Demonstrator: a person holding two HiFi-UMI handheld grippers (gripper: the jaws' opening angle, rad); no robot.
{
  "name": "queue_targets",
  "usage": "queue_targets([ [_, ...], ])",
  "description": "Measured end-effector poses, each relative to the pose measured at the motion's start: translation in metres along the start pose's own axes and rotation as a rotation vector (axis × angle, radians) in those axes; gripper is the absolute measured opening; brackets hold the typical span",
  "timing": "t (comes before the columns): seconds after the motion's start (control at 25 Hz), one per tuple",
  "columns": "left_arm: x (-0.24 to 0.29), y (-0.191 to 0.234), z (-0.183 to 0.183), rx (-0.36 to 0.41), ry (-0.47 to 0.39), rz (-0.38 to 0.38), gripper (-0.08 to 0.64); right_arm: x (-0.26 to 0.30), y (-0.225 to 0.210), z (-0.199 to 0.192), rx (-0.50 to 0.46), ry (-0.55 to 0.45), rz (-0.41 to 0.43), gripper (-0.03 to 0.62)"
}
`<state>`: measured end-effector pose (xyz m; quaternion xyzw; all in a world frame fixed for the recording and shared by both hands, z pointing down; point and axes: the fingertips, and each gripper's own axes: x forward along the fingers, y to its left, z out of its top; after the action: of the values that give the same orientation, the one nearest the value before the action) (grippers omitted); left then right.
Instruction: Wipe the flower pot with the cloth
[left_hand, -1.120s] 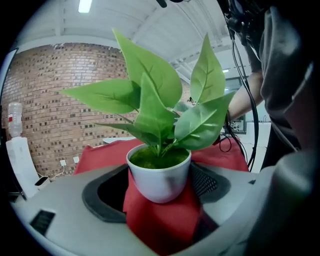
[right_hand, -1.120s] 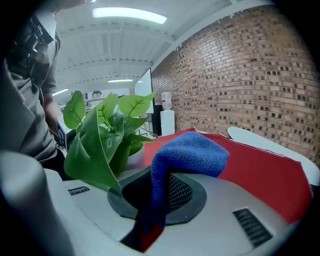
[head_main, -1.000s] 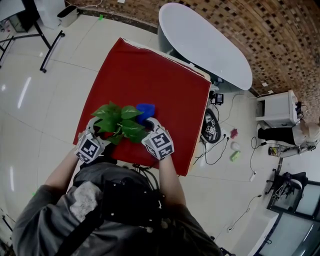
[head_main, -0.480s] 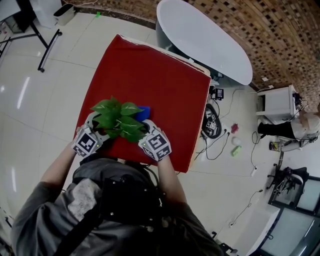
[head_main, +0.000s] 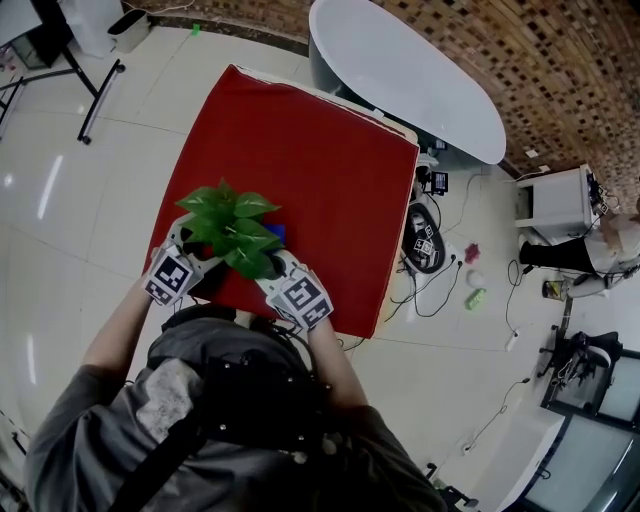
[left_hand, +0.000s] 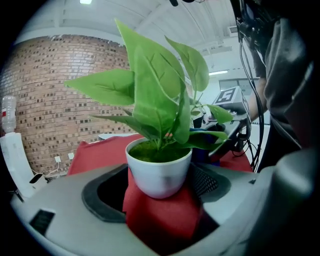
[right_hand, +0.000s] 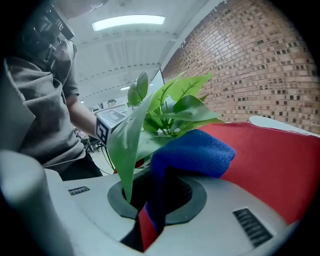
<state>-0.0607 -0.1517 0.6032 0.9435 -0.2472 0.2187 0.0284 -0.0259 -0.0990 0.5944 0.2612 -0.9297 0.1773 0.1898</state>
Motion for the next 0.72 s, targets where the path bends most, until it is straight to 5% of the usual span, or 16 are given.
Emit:
queue_targets([
  [0.16, -0.01, -0.001, -0.02, 0.035, 0.078, 0.033, 0.413, 0.001, 0.017, -0.004, -0.012, 0.012, 0.023, 0.077],
  [0.48, -0.05, -0.006, -0.029, -0.087, 0.084, 0.164, 0.413, 0.001, 0.041, -0.003, -0.053, 0.026, 0.095, 0.077],
  [0.72, -0.067, -0.013, -0.035, -0.096, 0.081, 0.238, 0.413, 0.006, 0.067, -0.011, -0.093, 0.044, 0.151, 0.077],
])
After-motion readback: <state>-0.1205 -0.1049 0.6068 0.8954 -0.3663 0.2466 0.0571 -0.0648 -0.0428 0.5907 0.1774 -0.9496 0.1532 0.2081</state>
